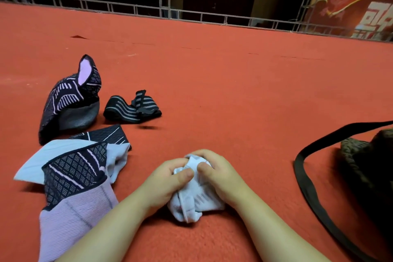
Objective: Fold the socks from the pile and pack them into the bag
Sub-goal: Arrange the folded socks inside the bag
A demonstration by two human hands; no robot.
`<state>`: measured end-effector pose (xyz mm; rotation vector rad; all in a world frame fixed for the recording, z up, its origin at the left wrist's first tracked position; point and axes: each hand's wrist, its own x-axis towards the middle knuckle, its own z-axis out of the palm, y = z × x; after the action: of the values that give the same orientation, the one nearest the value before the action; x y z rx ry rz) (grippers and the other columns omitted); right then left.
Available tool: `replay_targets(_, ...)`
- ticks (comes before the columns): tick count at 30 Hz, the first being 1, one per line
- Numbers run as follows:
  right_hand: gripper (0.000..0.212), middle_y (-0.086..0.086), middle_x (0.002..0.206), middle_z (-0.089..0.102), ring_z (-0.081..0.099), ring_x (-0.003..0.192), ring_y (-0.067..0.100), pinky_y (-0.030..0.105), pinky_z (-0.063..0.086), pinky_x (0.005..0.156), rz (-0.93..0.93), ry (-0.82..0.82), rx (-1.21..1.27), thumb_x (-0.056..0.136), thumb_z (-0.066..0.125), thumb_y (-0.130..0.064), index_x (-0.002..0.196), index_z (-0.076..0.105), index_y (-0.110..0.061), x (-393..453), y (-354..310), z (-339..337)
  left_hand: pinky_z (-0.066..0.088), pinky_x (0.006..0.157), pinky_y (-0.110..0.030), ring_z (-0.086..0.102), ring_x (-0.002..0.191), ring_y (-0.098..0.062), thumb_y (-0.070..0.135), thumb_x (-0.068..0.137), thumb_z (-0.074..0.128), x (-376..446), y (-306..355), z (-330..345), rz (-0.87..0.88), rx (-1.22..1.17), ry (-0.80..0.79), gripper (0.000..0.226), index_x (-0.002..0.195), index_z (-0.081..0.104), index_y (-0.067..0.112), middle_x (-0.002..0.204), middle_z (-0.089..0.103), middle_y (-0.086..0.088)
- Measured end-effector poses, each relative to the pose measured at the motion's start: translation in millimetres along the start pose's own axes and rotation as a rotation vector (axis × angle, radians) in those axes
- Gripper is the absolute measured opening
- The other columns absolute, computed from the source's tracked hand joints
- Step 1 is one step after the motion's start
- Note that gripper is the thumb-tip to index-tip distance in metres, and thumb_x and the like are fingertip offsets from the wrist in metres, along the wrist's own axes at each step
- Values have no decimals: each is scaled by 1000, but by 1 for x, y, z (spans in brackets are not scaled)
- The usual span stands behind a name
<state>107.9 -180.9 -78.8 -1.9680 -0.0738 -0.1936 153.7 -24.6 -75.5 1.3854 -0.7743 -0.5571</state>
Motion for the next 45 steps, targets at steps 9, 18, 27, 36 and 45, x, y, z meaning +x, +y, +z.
replay_targets(9, 19, -13, 49, 49, 44, 49, 0, 15, 36, 50, 54, 295, 101, 70, 58, -31, 56, 56, -18, 2, -10, 4, 32, 49, -17, 34, 50, -2, 56, 55, 59, 12, -1, -9, 45, 136, 451, 41, 55, 41, 19, 49, 38, 13)
replay_targets(18, 33, -5, 56, 52, 47, 56, 10, 26, 39, 52, 80, 682, 236, 90, 61, -24, 58, 52, -18, 6, 6, -6, 35, 54, -21, 36, 56, -9, -6, 68, 58, 16, 4, -25, 125, -345, 703, 36, 64, 33, 18, 61, 40, 4)
replay_targets(27, 32, 2, 67, 58, 54, 63, 15, 29, 44, 57, 139, 814, 313, 95, 53, -30, 67, 54, -14, 9, 5, -8, 48, 62, -23, 54, 74, -13, 15, 91, 54, 10, 15, -29, 147, -376, 814, 13, 81, 50, 22, 77, 54, 7)
replay_targets(36, 39, 13, 88, 71, 66, 82, 28, 46, 53, 80, 136, 456, 727, 80, 54, -45, 92, 62, -8, 0, -8, 16, 41, 72, -13, 55, 86, -2, 31, 68, 78, 4, -8, 3, -28, 479, 569, 39, 94, 49, 35, 97, 59, 12)
replay_targets(45, 24, 10, 73, 64, 60, 70, 24, 39, 49, 71, 199, 673, 598, 95, 52, -18, 74, 58, -8, 3, 1, -17, 40, 52, -21, 46, 58, -7, 8, 92, 54, 11, -1, -24, 48, 163, 713, 19, 76, 52, 18, 67, 51, 0)
